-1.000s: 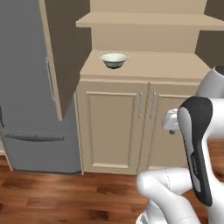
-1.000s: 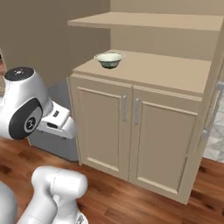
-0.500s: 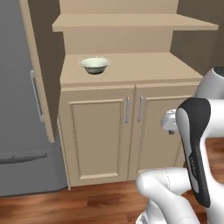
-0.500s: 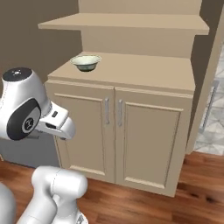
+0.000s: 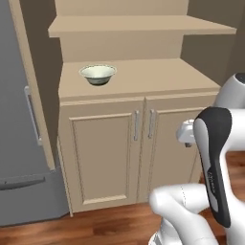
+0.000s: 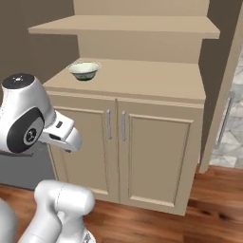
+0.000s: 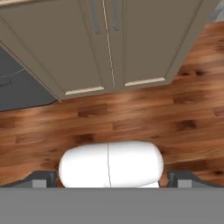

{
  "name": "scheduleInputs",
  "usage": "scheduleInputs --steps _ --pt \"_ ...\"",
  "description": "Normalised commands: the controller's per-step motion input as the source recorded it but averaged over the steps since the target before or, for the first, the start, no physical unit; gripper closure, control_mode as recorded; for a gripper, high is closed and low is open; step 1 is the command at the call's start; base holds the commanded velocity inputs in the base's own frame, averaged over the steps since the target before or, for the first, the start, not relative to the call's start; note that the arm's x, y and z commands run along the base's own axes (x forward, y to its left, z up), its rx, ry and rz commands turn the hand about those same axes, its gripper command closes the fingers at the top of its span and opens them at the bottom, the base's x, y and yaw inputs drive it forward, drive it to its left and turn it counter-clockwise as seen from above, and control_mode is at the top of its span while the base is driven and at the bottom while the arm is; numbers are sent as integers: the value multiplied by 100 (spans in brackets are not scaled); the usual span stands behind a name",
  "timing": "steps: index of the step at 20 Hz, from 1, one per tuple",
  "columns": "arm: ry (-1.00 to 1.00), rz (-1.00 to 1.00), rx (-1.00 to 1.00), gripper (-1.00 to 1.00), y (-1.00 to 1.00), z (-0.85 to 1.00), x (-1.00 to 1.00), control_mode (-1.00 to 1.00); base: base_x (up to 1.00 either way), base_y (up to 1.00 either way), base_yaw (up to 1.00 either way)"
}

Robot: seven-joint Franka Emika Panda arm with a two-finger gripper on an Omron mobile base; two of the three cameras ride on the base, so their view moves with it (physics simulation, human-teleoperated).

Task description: Pick up the bowls from the cabinet and place each bowl in front of a stool on the dining counter.

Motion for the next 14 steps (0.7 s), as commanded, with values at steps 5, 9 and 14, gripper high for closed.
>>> scheduleInputs --steps 5,9,14 --pt "0 0 0 -100 0 0 0 100 65 31 -4" --pt "0 0 0 -100 0 0 0 100 60 19 -3" --pt "0 0 0 -100 0 0 0 100 54 19 -2"
